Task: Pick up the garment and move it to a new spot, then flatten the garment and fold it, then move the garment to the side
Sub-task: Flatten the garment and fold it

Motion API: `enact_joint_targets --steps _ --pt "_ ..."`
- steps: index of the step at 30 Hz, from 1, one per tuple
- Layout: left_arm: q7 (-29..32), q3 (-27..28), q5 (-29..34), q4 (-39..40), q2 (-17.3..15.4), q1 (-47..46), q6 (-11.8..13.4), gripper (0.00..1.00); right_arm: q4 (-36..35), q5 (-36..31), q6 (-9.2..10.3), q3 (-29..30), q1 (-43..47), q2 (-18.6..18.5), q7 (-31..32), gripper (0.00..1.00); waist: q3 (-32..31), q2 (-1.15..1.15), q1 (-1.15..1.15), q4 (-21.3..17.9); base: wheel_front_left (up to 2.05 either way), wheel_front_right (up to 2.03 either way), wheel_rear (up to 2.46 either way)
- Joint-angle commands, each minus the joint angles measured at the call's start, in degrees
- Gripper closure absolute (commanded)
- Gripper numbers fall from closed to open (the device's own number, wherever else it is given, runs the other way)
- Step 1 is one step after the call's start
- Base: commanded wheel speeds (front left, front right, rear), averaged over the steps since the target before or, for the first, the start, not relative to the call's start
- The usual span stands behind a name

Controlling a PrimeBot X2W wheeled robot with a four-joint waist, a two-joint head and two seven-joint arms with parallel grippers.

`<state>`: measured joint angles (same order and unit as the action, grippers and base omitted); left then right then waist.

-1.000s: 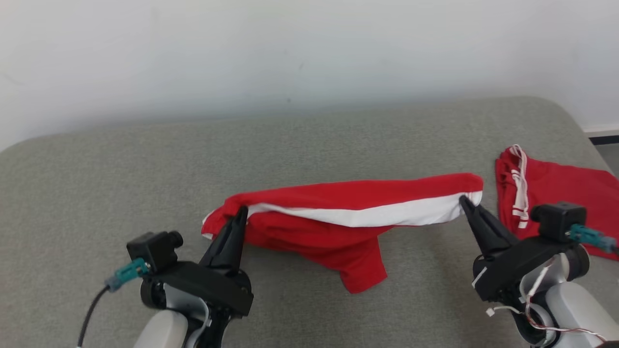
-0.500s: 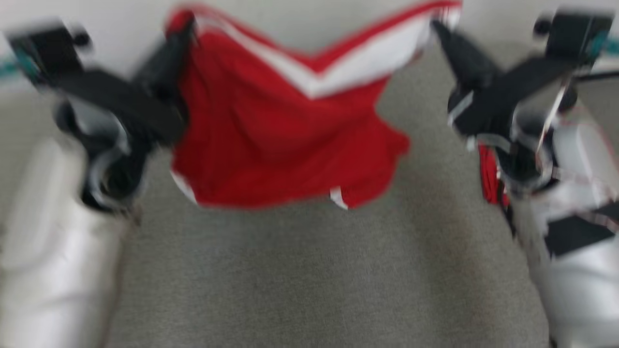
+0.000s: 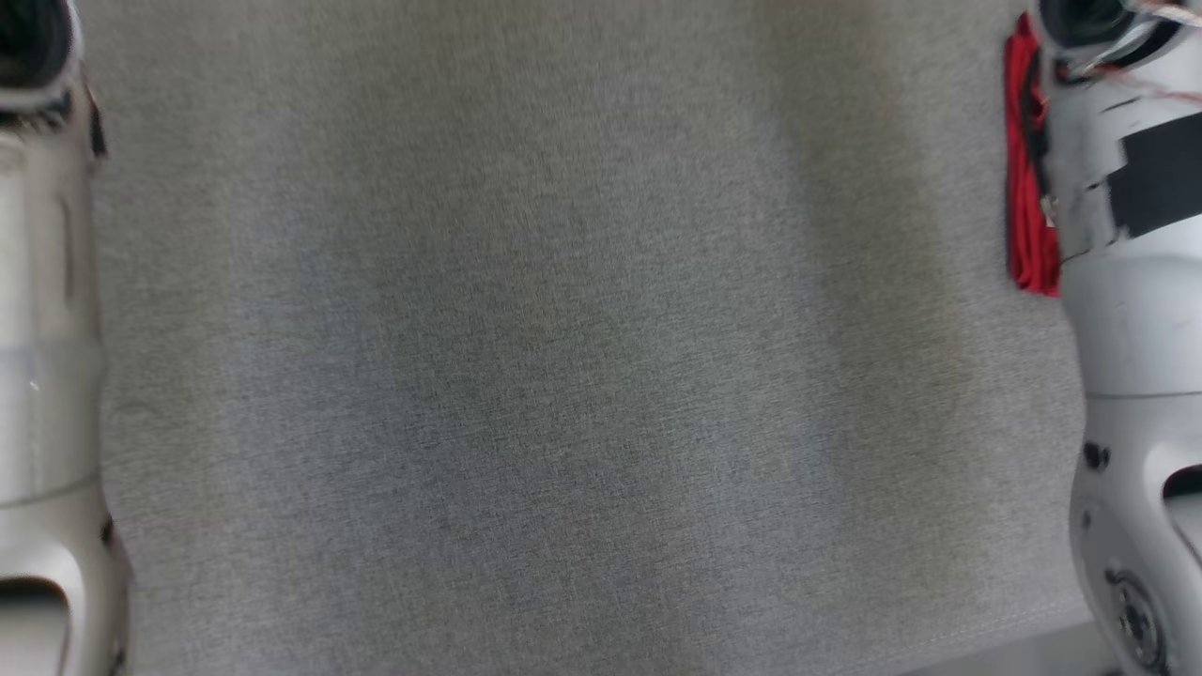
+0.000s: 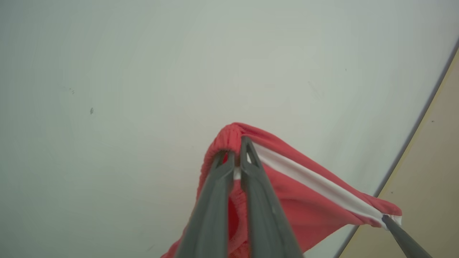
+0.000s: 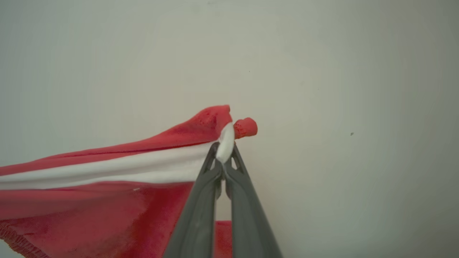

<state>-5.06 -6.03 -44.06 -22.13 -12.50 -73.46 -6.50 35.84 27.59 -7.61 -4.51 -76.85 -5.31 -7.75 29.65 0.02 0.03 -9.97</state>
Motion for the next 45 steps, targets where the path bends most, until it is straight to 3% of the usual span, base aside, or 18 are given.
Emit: enact_joint_targets --steps 1,8,14,19,25,28,32,38,45 --pt "-1.0 0.4 -0.5 -0.8 -0.6 2.2 0.0 1.00 1.0 -0.1 0.24 -0.1 1.4 -0.2 -0.6 1.00 4.5 -0.02 -0.03 -0.6 0.00 0.00 0.00" --pt "-5.7 -4.6 -3.4 -2.1 0.3 15.1 -1.0 1.00 6.3 4.1 0.21 -7.4 8.8 -0.9 -0.4 1.00 3.1 -0.02 -0.03 0.6 0.00 0.00 0.00" --pt "-7.3 -12.3 -10.0 3.2 -0.5 29.3 -0.9 1.00 2.9 11.5 0.21 -12.3 19.4 -4.3 3.3 1.00 -2.2 -0.02 -0.03 1.6 0.00 0.00 0.00" --pt "-8.7 -16.0 -13.7 6.0 -2.2 41.9 -0.9 1.00 -3.6 14.2 0.21 -12.4 31.7 -8.5 7.2 1.00 -8.5 -0.02 -0.03 2.5 0.00 0.00 0.00" --pt "-9.1 -20.7 -10.8 5.9 -5.5 54.2 -0.7 1.00 -11.7 12.4 0.21 -7.2 48.7 -10.9 13.6 1.00 -15.8 -0.02 -0.03 3.0 0.00 0.00 0.00" --pt "-8.6 -21.8 -11.3 6.6 -6.9 60.4 0.0 1.00 -18.5 9.6 0.24 -1.3 59.9 -8.9 18.6 1.00 -19.9 -0.02 -0.03 3.0 0.00 0.00 0.00" --pt "-7.2 -22.6 -11.7 8.4 -8.7 64.6 0.2 1.00 -24.7 7.4 0.25 3.4 67.7 -5.9 23.7 1.00 -22.4 -0.02 -0.03 3.1 0.00 0.00 0.00" --pt "-3.1 -24.0 -13.2 15.0 -12.9 73.8 2.8 1.00 -38.6 2.3 0.25 10.9 80.5 0.3 34.1 1.00 -25.0 -0.02 -0.03 3.0 0.00 0.00 0.00" --pt "-2.9 -23.1 -14.8 22.0 -12.0 74.6 4.7 1.00 -46.2 2.8 0.25 14.4 81.2 2.3 37.5 1.00 -24.6 -0.02 -0.03 3.7 0.00 0.00 0.00"
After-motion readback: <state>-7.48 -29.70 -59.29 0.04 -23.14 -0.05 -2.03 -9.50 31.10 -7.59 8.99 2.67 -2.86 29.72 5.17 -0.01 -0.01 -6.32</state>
